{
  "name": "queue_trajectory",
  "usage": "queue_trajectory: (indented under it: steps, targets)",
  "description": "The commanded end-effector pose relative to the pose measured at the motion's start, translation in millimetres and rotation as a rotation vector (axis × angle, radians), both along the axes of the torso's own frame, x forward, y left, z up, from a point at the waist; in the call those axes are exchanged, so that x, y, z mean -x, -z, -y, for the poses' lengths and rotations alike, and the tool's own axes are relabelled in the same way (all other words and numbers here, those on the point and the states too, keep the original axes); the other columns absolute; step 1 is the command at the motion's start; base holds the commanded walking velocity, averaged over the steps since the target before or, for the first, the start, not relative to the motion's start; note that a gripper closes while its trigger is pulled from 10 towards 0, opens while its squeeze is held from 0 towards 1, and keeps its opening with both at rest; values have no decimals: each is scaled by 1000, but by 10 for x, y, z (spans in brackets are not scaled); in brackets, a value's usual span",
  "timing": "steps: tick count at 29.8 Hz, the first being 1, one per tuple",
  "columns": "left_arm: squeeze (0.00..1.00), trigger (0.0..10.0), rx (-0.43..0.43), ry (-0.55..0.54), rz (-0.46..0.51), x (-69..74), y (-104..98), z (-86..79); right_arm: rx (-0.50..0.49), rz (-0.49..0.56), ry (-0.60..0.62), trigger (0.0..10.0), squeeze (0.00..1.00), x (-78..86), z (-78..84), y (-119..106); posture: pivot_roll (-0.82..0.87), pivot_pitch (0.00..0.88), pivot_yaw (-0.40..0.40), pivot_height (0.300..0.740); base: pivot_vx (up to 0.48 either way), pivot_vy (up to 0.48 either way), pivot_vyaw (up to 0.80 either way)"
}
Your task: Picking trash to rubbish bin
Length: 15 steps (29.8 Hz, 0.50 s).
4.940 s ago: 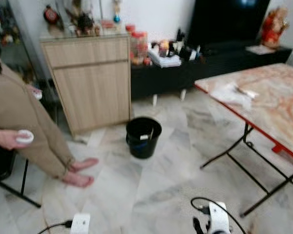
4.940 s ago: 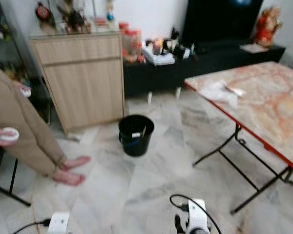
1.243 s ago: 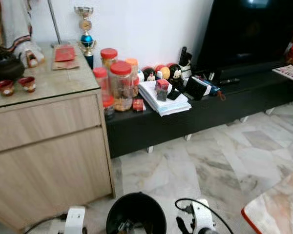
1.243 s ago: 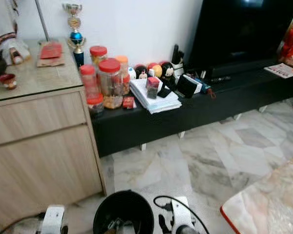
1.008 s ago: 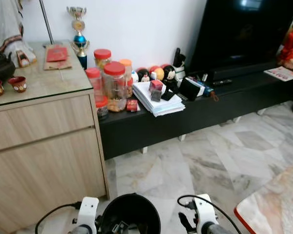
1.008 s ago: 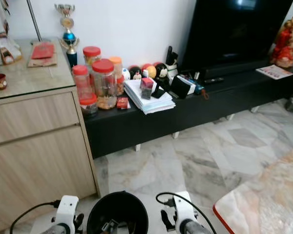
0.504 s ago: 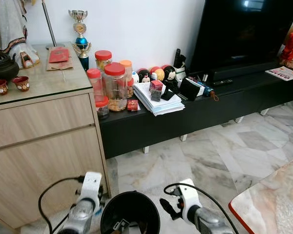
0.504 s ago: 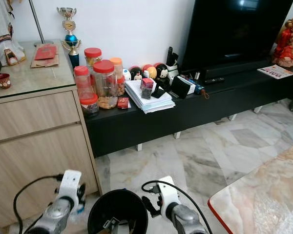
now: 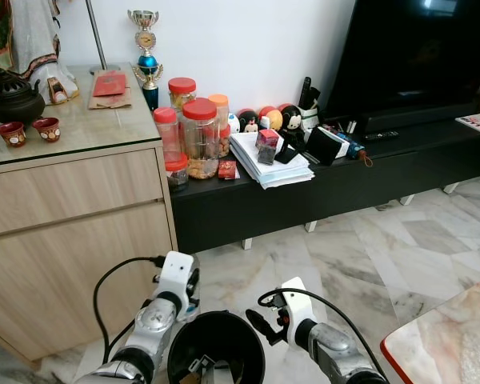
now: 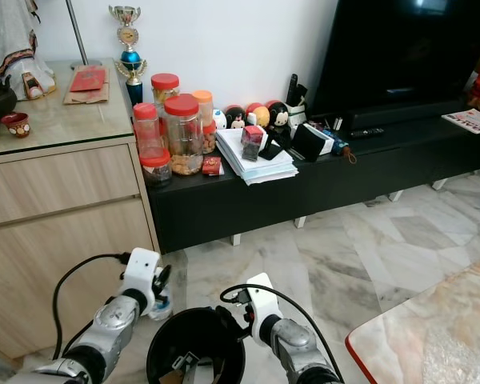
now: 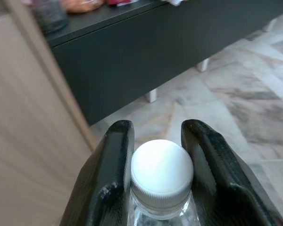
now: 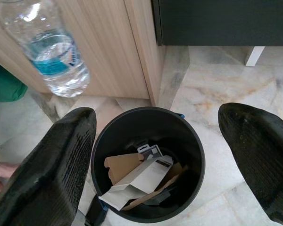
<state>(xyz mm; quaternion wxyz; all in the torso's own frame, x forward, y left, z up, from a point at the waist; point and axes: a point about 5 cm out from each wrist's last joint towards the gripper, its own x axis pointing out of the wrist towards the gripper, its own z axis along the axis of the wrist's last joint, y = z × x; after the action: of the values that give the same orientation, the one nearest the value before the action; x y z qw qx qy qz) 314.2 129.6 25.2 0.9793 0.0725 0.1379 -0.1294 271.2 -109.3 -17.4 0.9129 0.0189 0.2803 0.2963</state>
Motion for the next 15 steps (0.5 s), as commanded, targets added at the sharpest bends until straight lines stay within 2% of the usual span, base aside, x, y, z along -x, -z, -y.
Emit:
queue_trajectory:
  steps: [1, 5, 6, 7, 8, 9, 15]
  targets:
    - [0, 10000, -17, 66, 21, -26, -45, 99, -3, 34, 0, 10000, 0, -65, 14, -65, -75, 9, -70, 740, 0, 0, 0]
    - [0, 10000, -12, 107, 13, -14, -37, 159, -4, 37, 2, 10000, 0, -58, 21, -61, -77, 14, -69, 740, 0, 0, 0]
    - [75, 10000, -4, 119, 5, -8, -31, 172, -5, 37, 2, 10000, 0, -55, 23, -59, -81, 16, -69, 740, 0, 0, 0]
    - [804, 10000, 2, 124, 1, -6, -27, 177, -4, 37, 1, 10000, 0, -53, 25, -58, -81, 17, -70, 740, 0, 0, 0]
    - [804, 10000, 7, 129, -2, -4, -26, 180, -4, 38, 1, 10000, 0, -52, 27, -58, -81, 17, -70, 740, 0, 0, 0]
    - [1000, 10000, 21, 138, -7, 1, -23, 188, -3, 38, 1, 10000, 0, -49, 29, -55, -80, 18, -71, 740, 0, 0, 0]
    - [1000, 10000, 19, 146, -11, 15, -9, 182, 0, 39, -8, 10000, 0, -45, 21, -54, -78, 21, -73, 740, 0, 0, 0]
